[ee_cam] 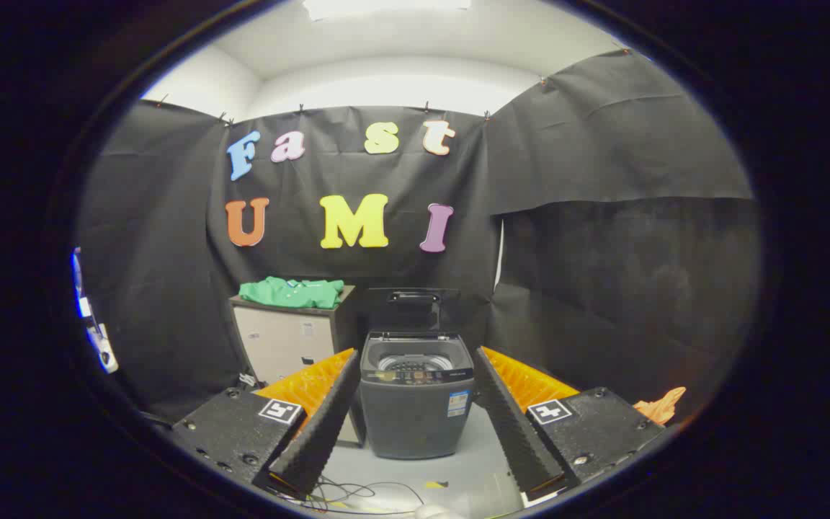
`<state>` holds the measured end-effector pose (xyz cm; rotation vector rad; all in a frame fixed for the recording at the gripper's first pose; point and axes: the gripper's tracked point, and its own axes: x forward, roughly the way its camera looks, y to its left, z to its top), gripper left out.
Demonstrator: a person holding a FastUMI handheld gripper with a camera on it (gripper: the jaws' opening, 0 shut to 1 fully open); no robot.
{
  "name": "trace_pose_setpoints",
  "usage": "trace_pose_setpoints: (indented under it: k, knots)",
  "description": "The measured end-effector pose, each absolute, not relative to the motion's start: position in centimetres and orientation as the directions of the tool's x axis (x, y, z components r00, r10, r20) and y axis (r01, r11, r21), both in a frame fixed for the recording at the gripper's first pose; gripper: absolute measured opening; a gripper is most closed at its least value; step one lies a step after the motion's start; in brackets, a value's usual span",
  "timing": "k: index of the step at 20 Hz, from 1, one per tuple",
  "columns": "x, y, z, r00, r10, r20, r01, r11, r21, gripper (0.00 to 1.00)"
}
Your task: Put the clothes into the washing machine and then close the washing machine lid.
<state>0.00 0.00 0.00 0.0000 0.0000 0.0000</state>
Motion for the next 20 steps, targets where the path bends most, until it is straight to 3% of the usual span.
trace_pose_setpoints:
  k: [20]
  knots:
    - [4.0,5.1,2.6,0.999,0.049,-0.001,-0.049,0.999,-0.010,0.99]
